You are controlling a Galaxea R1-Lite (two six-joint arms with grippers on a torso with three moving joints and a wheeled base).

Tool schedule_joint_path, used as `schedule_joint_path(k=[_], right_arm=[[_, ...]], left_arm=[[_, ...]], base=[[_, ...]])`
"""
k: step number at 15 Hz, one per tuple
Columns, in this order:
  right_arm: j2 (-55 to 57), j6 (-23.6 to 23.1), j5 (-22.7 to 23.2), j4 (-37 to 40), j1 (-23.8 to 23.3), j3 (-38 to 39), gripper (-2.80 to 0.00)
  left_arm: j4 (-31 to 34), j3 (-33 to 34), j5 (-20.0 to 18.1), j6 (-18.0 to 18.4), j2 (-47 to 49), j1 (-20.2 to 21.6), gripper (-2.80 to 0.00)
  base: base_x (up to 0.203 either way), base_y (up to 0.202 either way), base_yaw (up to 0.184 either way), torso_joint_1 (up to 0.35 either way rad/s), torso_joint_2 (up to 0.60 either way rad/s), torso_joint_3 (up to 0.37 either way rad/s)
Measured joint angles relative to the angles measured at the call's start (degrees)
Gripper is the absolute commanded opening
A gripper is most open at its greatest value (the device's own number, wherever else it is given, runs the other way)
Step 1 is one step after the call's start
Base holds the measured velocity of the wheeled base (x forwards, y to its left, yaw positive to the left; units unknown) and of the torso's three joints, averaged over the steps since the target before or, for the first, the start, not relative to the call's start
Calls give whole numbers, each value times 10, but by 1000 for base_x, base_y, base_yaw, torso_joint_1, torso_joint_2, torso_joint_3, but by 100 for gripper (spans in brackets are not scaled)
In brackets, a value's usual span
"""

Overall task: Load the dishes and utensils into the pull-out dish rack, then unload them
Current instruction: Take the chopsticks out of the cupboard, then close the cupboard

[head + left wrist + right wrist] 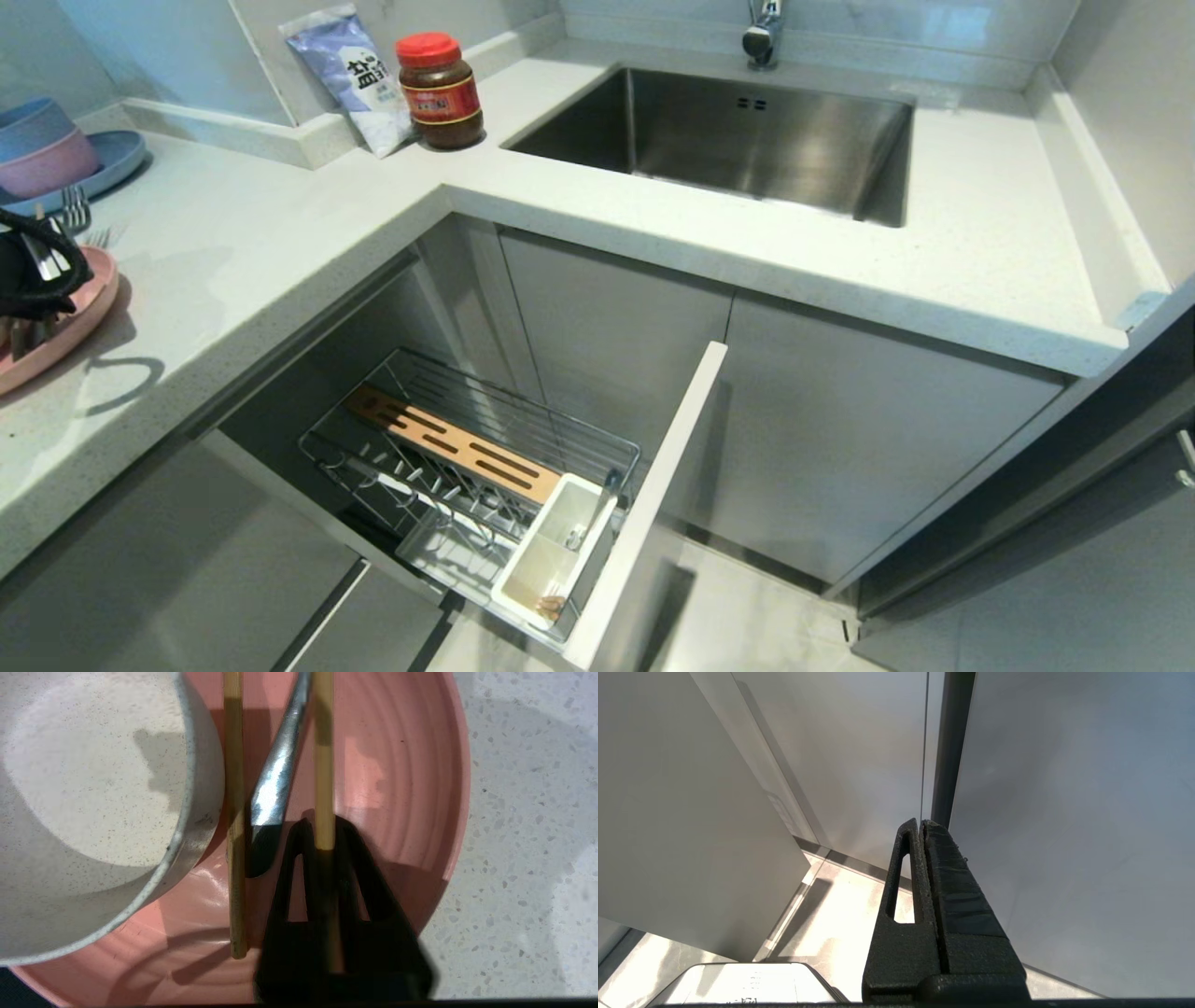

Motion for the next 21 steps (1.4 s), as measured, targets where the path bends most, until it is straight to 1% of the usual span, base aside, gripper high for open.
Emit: schedule_joint_path(k=[8, 17, 18, 19, 21], right_arm=[[0, 0, 0, 0, 0, 0, -280], [0, 0, 0, 0, 0, 0, -280], [0, 0, 0, 0, 0, 0, -280], [0, 0, 0, 0, 0, 0, -280], [0, 0, 0, 0, 0, 0, -280]], left_arm=[[-2, -1, 0, -4, -7, -2, 0], [-2, 9, -2, -5, -37, -11, 0], [-1, 10, -2, -5, -41, -11, -240], [-2, 12, -2, -6, -45, -11, -280], [-2, 21, -2, -5, -56, -16, -280]], base=[[0, 0, 0, 0, 0, 0], [0, 0, 0, 0, 0, 0], [0, 0, 0, 0, 0, 0], [0, 0, 0, 0, 0, 0], [0, 0, 0, 0, 0, 0]])
